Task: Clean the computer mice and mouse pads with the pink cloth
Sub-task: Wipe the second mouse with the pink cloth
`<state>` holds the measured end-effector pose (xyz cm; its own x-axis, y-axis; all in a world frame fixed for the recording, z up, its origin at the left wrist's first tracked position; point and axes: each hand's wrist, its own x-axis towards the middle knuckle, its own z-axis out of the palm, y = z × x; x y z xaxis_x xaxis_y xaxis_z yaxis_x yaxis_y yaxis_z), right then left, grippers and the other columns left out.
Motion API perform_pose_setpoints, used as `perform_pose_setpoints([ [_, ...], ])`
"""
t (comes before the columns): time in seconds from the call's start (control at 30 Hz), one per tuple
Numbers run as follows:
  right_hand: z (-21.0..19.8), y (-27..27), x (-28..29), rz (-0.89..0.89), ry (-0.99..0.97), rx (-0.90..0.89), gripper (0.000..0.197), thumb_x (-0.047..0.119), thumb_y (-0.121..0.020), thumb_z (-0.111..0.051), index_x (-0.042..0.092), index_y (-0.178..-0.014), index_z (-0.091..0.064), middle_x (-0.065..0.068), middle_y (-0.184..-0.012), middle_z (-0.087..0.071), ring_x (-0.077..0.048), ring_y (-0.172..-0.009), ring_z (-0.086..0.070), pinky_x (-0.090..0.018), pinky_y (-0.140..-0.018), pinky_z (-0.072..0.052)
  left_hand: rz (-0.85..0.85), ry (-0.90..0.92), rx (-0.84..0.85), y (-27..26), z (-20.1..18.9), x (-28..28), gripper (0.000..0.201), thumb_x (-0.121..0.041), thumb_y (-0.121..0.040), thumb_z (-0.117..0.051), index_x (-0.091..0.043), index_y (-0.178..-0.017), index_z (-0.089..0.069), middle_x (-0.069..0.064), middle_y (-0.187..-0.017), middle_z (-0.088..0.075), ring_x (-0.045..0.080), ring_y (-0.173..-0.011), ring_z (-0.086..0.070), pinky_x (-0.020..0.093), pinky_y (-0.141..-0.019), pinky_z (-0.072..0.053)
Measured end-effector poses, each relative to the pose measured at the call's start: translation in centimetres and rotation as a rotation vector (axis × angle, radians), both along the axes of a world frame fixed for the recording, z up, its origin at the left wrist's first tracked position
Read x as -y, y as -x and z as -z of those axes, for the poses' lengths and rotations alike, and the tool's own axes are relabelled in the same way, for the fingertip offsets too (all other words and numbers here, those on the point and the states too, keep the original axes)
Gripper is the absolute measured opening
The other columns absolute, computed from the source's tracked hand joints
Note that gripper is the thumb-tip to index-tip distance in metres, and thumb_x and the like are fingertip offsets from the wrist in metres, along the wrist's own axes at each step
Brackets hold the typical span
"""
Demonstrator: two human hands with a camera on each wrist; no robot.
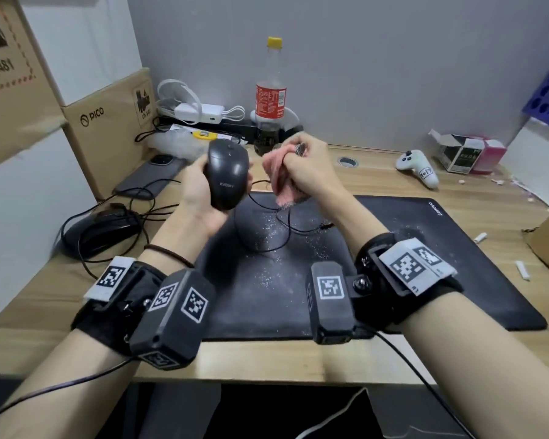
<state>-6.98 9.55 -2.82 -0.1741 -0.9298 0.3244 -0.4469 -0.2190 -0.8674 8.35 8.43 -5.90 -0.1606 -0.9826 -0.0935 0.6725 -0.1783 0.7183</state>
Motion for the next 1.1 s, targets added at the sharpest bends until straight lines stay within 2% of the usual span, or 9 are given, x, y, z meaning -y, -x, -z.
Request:
perform_pose_setpoints([
  [0.17, -1.1, -0.8, 1.8, -0.006, 0.026, 0.017, 0.022, 0.011, -0.081, -0.05, 0.029, -0.071, -0.056, 0.019, -0.074, -0.058, -0.015, -0.081, -0.056, -0.03, -0.08, -0.045, 0.103, 0.068, 0.043, 1.9, -0.1, -1.2, 0.043, -0.045, -0.1, -0.036, -0.012, -0.099, -0.063, 0.003, -0.081, -0.072, 0.012, -0.066, -0.068, 0.024, -0.062, -0.056],
  [0.33, 0.5, -1.4, 1.5, -0.091, -0.032, -0.051, 0.017, 0.013, -0.079, -0.061, 0.027, -0.069, -0.06, 0.008, -0.071, -0.064, -0.016, -0.077, -0.06, -0.025, -0.069, -0.046, -0.106, 0.028, 0.246, 2.7, 0.0, -0.4, 0.048, -0.045, -0.093, -0.052, -0.006, -0.119, -0.062, 0.019, -0.114, -0.066, 0.025, -0.086, -0.065, 0.037, -0.074, -0.055],
  [0.47, 1.0, -1.9, -1.0, -0.216, -0.034, -0.051, 0.012, 0.017, -0.071, -0.052, 0.026, -0.066, -0.058, 0.006, -0.066, -0.06, -0.012, -0.063, -0.056, -0.02, -0.055, -0.043, -0.081, -0.061, 0.132, 2.2, 0.5, 0.7, 0.038, -0.046, -0.093, -0.047, -0.011, -0.094, -0.062, 0.01, -0.092, -0.064, 0.022, -0.08, -0.064, 0.028, -0.069, -0.054],
  [0.63, 1.5, -1.6, -2.1, -0.405, -0.12, -0.292, 0.024, 0.011, -0.07, -0.047, 0.031, -0.064, -0.059, 0.009, -0.074, -0.064, -0.014, -0.074, -0.057, -0.029, -0.072, -0.046, -0.145, -0.135, 0.034, 1.5, 0.4, 0.5, 0.038, -0.047, -0.095, -0.044, -0.013, -0.083, -0.058, 0.005, -0.073, -0.06, 0.019, -0.061, -0.06, 0.026, -0.06, -0.051],
  [0.73, 1.1, -0.6, -1.9, -0.35, -0.163, -0.327, 0.031, 0.003, -0.079, -0.046, 0.026, -0.069, -0.063, 0.002, -0.077, -0.063, -0.014, -0.076, -0.054, -0.026, -0.072, -0.045, -0.126, -0.093, -0.031, 0.9, 0.4, 0.5, 0.036, -0.043, -0.097, -0.042, -0.011, -0.094, -0.059, 0.008, -0.085, -0.062, 0.022, -0.077, -0.061, 0.032, -0.075, -0.052],
  [0.8, 0.7, -0.2, -1.3, -0.22, -0.132, -0.196, 0.024, 0.001, -0.082, -0.046, 0.014, -0.08, -0.067, -0.001, -0.078, -0.062, -0.011, -0.072, -0.052, -0.02, -0.064, -0.042, -0.065, -0.083, 0.003, 0.8, 0.5, 0.3, 0.044, -0.043, -0.098, -0.043, -0.006, -0.117, -0.058, 0.014, -0.111, -0.063, 0.027, -0.099, -0.061, 0.039, -0.093, -0.05],
  [0.87, -0.1, -0.1, -0.7, -0.111, -0.073, -0.086, 0.021, 0.003, -0.084, -0.047, 0.015, -0.084, -0.065, 0.003, -0.076, -0.062, -0.008, -0.07, -0.054, -0.02, -0.063, -0.043, 0.011, -0.066, 0.036, 1.1, 0.7, 0.0, 0.049, -0.04, -0.1, -0.04, -0.001, -0.127, -0.054, 0.018, -0.125, -0.059, 0.028, -0.112, -0.058, 0.04, -0.104, -0.044],
  [1.0, -1.6, -1.2, -0.1, -0.101, 0.021, -0.155, 0.023, 0.007, -0.081, -0.05, 0.027, -0.082, -0.061, 0.008, -0.081, -0.062, -0.015, -0.084, -0.057, -0.025, -0.076, -0.045, 0.144, 0.016, 0.039, 2.3, 0.2, -0.6, 0.037, -0.032, -0.101, -0.039, -0.007, -0.118, -0.061, 0.014, -0.119, -0.064, 0.026, -0.108, -0.062, 0.039, -0.101, -0.047],
  [1.1, -1.3, -2.3, -0.4, -0.224, 0.024, -0.291, 0.029, 0.003, -0.075, -0.051, 0.028, -0.082, -0.063, 0.005, -0.086, -0.064, -0.014, -0.083, -0.056, -0.024, -0.073, -0.044, 0.154, 0.034, 0.006, 2.7, -0.4, -0.5, 0.026, -0.02, -0.1, -0.037, -0.01, -0.099, -0.061, 0.009, -0.095, -0.067, 0.02, -0.088, -0.063, 0.032, -0.078, -0.056],
])
